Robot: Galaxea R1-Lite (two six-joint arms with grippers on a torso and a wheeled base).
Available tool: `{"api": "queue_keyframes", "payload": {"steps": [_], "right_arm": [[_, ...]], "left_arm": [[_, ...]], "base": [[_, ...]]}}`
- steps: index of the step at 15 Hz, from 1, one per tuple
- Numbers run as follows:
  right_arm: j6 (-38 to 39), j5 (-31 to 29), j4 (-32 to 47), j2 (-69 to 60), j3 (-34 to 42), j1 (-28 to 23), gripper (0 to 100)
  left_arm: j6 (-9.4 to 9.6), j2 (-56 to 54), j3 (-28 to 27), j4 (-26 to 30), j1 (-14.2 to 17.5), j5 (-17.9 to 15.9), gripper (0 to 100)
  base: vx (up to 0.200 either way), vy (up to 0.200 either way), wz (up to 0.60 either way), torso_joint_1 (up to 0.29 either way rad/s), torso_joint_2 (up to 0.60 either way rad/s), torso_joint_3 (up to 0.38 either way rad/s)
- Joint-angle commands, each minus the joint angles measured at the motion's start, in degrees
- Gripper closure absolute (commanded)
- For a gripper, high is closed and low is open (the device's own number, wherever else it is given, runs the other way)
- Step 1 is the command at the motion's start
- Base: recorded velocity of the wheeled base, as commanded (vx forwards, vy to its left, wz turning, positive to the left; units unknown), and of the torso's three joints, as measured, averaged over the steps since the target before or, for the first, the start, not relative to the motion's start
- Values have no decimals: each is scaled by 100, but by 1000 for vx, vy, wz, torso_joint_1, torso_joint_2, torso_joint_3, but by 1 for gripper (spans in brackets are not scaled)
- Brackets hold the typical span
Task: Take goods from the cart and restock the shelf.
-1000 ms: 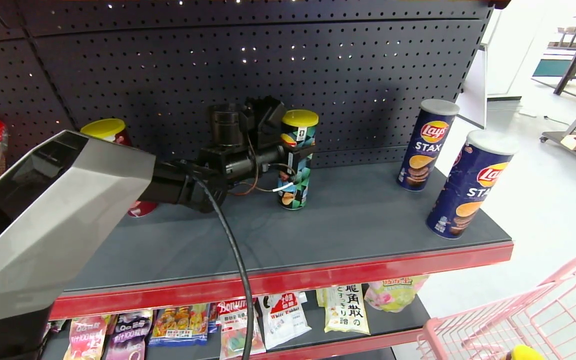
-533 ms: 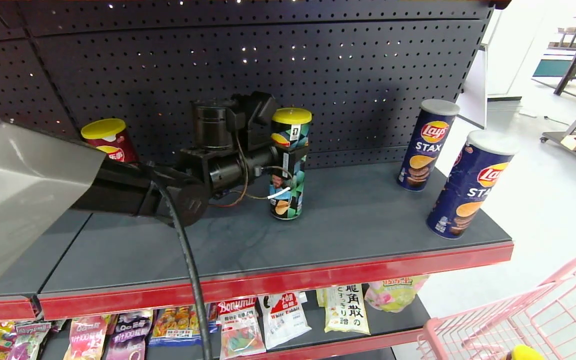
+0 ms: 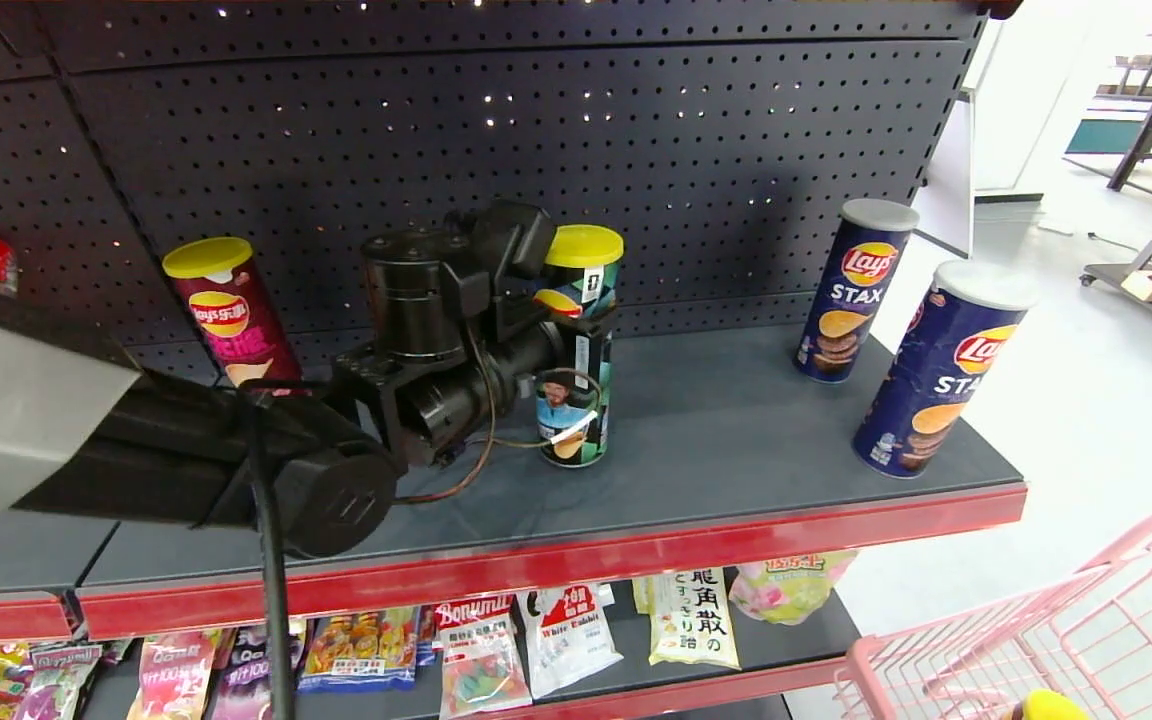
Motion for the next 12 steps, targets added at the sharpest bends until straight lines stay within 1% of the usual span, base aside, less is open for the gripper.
{"api": "queue_keyframes", "payload": {"steps": [1, 2, 3, 5, 6, 7, 8, 9, 10, 11, 12], "right_arm": [[-3, -1, 1, -2, 7, 3, 100], [-3, -1, 1, -2, 16, 3, 100], [-3, -1, -8, -2, 33, 3, 100], [-3, -1, -8, -2, 33, 3, 100], [-3, -1, -8, -2, 33, 3, 100], [-3, -1, -16, -2, 33, 3, 100], [-3, -1, -16, -2, 33, 3, 100], [-3, -1, -16, -2, 33, 3, 100], [6, -10, -8, -2, 33, 3, 100], [6, -1, -8, -2, 33, 3, 100], [6, -10, -8, -2, 42, 3, 100]], "left_arm": [[-155, -145, 142, -26, -240, 398, 100], [-410, -127, 133, -132, -415, 714, 100], [-560, -127, 168, -193, -512, 863, 100], [-577, -83, 168, -202, -512, 916, 100], [-568, -31, 177, -202, -512, 1013, 100], [-551, 22, 168, -202, -556, 1232, 100], [-551, 84, 150, -211, -565, 1382, 100], [-551, 110, 150, -211, -565, 1443, 100], [-551, 154, 168, -220, -609, 1628, 100], [-551, 163, 168, -220, -644, 1654, 100], [-551, 163, 159, -211, -776, 1663, 100]], "base": [[0, 0, 0, 0, 0, 0], [0, 0, 0, 0, 0, 0], [0, 0, 0, 0, 0, 0], [0, 0, 0, 0, 0, 0], [0, 0, 0, 0, 0, 0], [0, 0, 0, 0, 0, 0], [0, 0, 0, 0, 0, 0], [0, 0, 0, 0, 0, 0], [0, 0, 0, 0, 0, 0], [0, 0, 0, 0, 0, 0], [0, 0, 0, 0, 0, 0]]}}
